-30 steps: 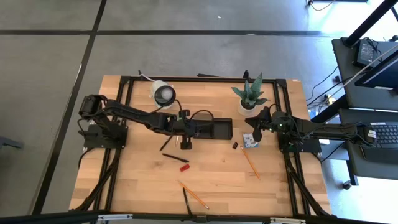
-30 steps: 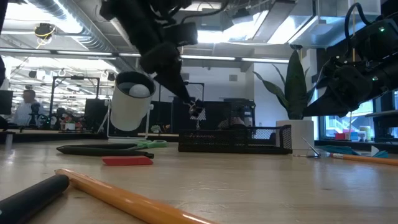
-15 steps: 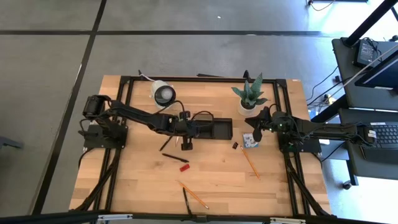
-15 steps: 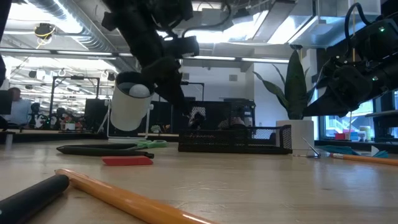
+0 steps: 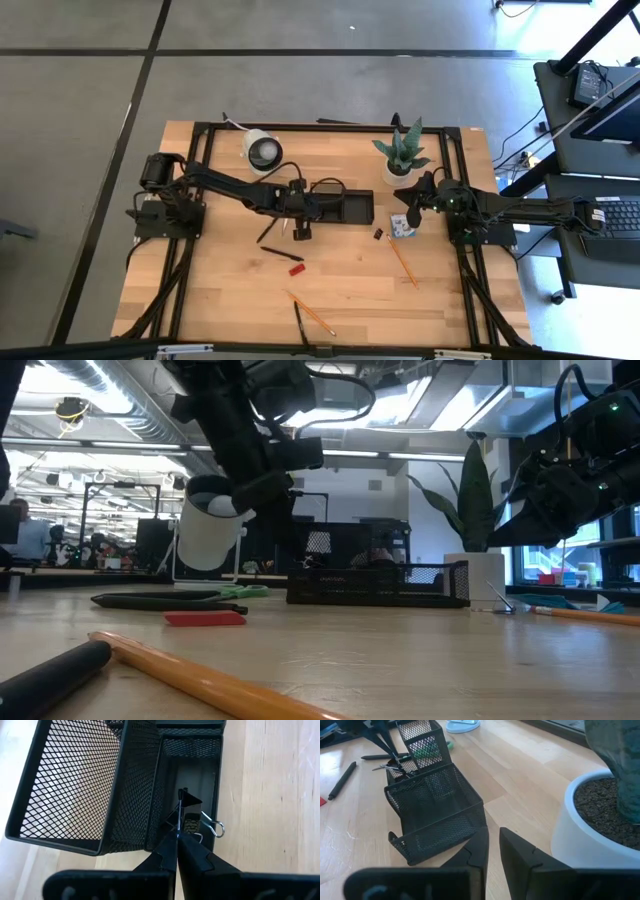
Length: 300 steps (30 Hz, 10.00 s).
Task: Pick and place office supplies into organizer
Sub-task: Put the left black binder clip in the desk organizer, then put the top black pen in the desk organizer, then put the green scissors in the desk organizer
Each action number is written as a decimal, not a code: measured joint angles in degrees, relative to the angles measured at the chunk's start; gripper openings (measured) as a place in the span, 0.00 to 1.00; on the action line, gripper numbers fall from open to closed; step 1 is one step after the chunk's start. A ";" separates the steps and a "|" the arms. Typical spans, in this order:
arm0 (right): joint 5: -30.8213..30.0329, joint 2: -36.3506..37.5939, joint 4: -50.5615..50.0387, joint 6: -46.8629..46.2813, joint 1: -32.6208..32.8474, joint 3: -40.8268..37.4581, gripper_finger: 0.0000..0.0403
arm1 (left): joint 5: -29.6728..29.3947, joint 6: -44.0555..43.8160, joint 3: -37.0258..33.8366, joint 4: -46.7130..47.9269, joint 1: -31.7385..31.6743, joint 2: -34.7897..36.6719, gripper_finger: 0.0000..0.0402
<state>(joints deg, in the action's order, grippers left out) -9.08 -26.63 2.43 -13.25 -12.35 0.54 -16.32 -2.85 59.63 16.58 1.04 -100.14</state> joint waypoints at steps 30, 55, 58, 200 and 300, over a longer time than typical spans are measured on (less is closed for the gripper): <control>0.00 0.02 0.01 -0.14 0.01 0.00 0.13 | -0.18 -14.28 13.01 33.94 0.02 0.28 0.18; 0.07 0.02 -0.01 -0.12 0.00 0.00 0.13 | 11.11 -29.53 12.86 42.93 -7.04 -9.82 0.18; 0.07 0.02 -0.01 -0.10 -0.01 0.00 0.13 | 11.15 -29.39 12.87 42.79 -7.04 -10.55 0.18; 0.21 0.00 -0.05 -0.18 -0.01 0.00 0.13 | 14.88 -11.22 11.08 39.41 -9.01 -14.16 0.11; 0.17 0.02 -0.05 -1.37 -0.01 0.00 0.13 | 14.38 0.44 12.99 -1.74 -12.31 -2.05 0.22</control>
<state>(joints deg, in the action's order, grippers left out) -8.91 -26.61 2.37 -14.61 -12.36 0.54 -1.93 -2.41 72.62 14.84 -11.27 -102.19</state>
